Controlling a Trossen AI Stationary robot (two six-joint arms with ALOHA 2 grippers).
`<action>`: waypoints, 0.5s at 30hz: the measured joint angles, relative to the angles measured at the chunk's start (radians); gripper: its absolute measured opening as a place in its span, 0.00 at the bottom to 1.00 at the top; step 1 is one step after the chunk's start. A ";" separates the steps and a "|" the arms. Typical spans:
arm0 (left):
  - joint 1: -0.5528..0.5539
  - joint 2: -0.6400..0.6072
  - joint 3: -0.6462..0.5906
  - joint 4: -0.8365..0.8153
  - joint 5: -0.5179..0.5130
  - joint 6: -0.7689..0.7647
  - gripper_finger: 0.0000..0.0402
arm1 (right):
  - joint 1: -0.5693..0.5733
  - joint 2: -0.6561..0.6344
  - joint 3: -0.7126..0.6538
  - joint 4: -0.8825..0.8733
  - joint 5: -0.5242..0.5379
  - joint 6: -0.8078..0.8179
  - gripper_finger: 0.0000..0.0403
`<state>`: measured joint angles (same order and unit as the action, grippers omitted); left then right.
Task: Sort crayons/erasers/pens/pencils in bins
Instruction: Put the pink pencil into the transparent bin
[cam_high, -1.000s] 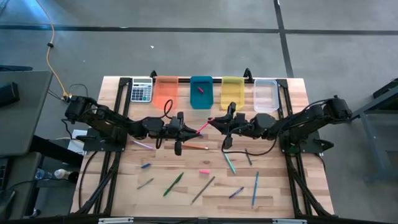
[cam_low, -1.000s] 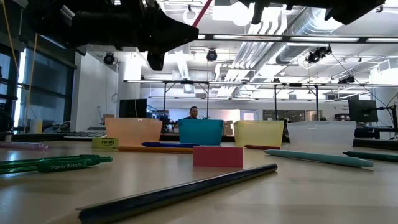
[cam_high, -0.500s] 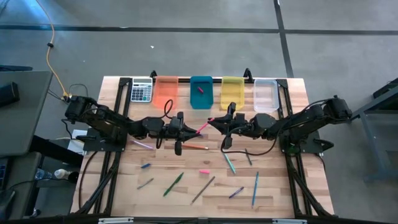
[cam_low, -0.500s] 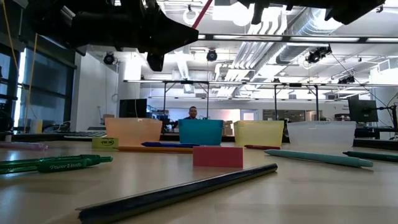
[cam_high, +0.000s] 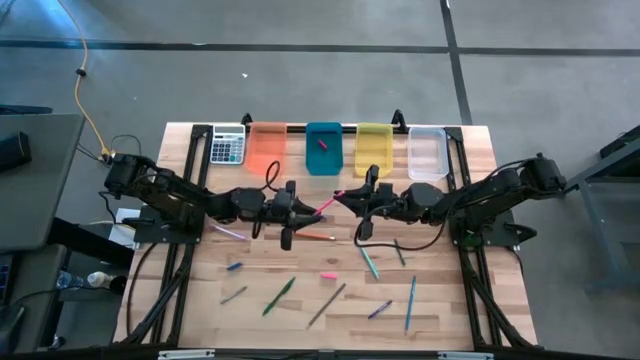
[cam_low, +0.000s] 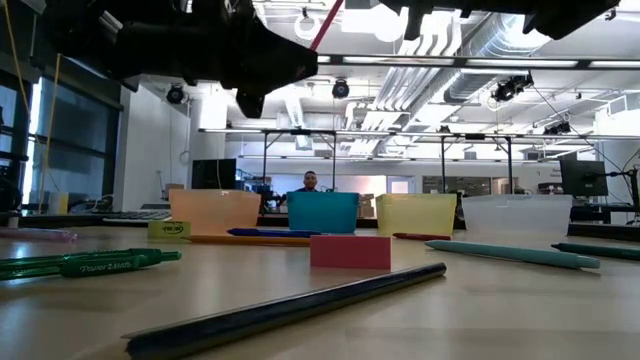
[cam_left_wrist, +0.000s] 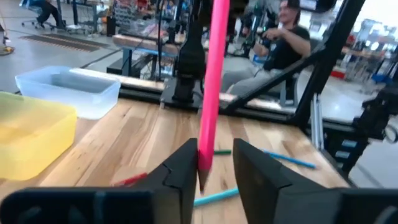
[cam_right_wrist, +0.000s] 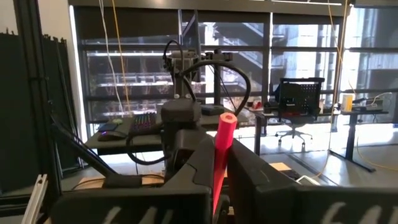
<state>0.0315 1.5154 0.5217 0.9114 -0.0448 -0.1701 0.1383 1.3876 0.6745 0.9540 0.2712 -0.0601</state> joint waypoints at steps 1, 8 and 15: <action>0.000 0.000 0.000 -0.010 0.000 0.005 0.25 | 0.000 0.000 0.000 0.000 0.002 0.004 0.01; 0.015 -0.001 0.000 -0.051 -0.012 0.033 0.36 | -0.001 0.000 0.000 -0.018 0.009 0.014 0.01; 0.016 -0.066 0.000 -0.146 -0.014 0.060 0.40 | -0.001 0.000 0.000 -0.024 0.009 0.033 0.01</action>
<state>0.0474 1.4498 0.5213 0.7650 -0.0589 -0.1097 0.1375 1.3876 0.6746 0.9305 0.2805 -0.0273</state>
